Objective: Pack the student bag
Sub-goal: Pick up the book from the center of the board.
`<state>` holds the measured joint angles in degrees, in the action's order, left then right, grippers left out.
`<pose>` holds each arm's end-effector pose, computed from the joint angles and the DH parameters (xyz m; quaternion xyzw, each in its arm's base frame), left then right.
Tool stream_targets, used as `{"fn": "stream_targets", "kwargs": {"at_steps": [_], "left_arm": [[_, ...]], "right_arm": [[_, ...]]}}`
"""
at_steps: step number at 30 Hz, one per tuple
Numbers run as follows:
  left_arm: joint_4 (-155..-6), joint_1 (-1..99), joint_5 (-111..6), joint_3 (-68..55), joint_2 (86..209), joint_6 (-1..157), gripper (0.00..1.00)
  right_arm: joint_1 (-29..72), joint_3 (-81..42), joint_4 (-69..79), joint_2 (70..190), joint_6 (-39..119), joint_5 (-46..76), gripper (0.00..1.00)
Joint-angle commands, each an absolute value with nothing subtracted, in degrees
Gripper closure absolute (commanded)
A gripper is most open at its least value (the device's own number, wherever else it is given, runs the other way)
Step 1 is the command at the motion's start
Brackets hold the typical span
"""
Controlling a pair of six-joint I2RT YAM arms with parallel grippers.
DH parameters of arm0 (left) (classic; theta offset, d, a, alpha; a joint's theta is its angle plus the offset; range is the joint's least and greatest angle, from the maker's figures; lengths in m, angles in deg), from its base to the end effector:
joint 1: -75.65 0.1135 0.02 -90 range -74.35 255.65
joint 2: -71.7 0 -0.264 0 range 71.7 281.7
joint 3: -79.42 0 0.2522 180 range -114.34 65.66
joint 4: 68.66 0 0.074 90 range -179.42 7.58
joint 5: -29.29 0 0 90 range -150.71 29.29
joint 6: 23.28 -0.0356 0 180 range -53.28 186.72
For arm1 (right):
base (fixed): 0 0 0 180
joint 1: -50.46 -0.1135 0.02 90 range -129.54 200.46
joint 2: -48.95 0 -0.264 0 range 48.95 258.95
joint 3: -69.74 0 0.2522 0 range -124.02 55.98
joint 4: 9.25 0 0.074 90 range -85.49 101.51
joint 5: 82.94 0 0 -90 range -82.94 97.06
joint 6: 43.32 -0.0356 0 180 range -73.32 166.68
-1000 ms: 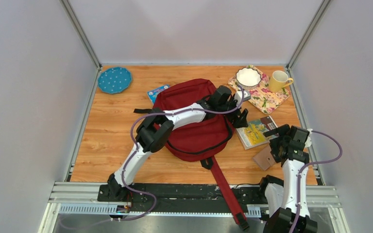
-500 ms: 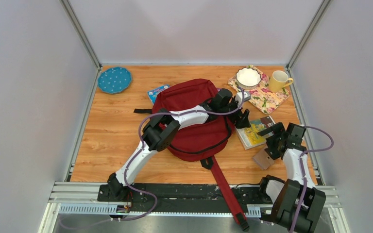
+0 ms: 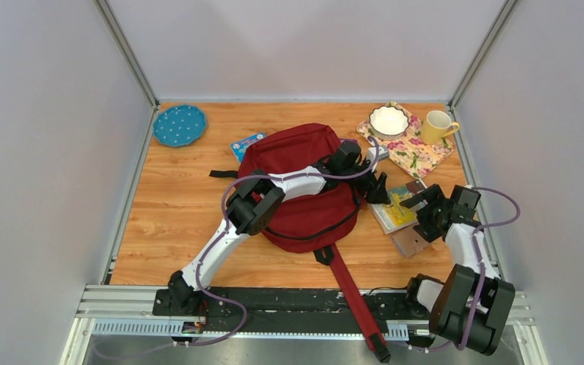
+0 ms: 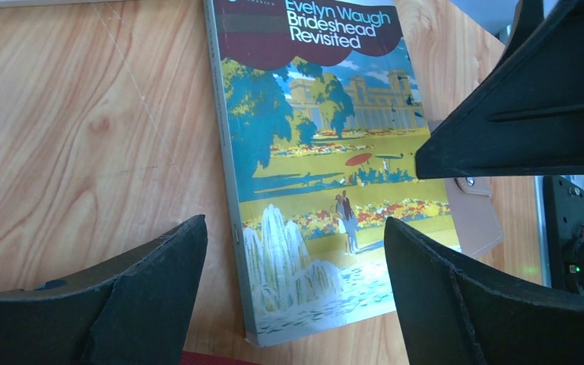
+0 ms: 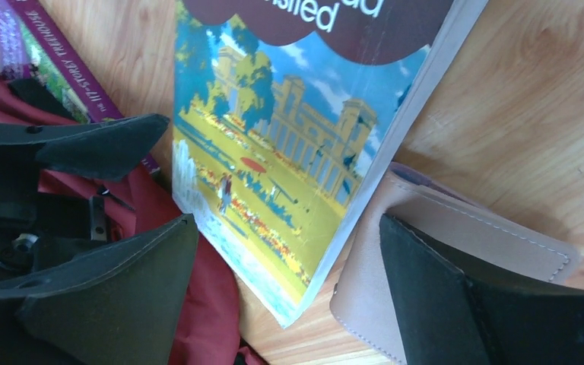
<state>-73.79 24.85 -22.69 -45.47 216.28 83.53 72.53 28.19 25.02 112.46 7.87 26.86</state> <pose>0.3402 -0.4519 0.1387 0.4006 0.7105 -0.5114 0.2705 0.1861 -0.0624 0.1661 0.4345 0.8380 0.2044 0.2591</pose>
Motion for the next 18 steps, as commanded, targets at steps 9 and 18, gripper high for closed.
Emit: {"fn": "stream_targets", "kwargs": {"at_steps": [9, 18], "left_arm": [[-74.8, 25.0, -19.3, -46.8, 216.8, 86.3, 0.07], [-74.5, 25.9, -19.0, -45.9, 215.8, 86.3, 0.07]], "right_arm": [[72.7, 26.3, 26.9, 107.4, 5.8, 29.3, 0.07], [75.0, 16.5, 30.6, 111.9, 9.3, 16.3, 0.05]]}}
